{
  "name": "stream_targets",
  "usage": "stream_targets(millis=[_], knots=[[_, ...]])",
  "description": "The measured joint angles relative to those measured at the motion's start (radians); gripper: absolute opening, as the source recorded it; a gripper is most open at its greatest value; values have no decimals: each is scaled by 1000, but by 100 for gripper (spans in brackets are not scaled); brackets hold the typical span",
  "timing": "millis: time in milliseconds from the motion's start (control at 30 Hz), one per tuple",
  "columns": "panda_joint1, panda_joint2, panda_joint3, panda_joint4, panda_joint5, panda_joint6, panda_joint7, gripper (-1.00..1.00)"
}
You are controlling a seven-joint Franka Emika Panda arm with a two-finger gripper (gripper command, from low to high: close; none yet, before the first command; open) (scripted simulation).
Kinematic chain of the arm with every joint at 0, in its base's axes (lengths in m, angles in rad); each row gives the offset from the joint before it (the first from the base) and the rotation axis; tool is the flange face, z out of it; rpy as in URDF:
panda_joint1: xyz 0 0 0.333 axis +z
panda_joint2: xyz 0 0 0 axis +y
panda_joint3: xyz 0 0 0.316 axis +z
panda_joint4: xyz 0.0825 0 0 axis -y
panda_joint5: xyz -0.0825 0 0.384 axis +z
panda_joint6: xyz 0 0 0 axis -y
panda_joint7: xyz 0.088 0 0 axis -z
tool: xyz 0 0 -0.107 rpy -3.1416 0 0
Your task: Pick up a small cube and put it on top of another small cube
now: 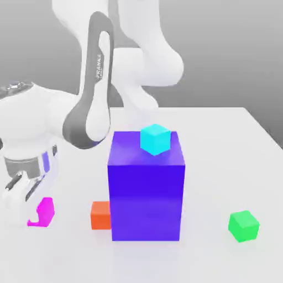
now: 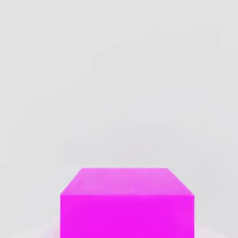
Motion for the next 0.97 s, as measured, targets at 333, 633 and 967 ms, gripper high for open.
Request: stream_targets(millis=[333, 633, 967], knots=[[182, -74, 240, 7, -57, -35, -337, -100], [521, -136, 438, -44, -167, -93, -661, -100], [591, 27, 425, -39, -312, 28, -687, 100]])
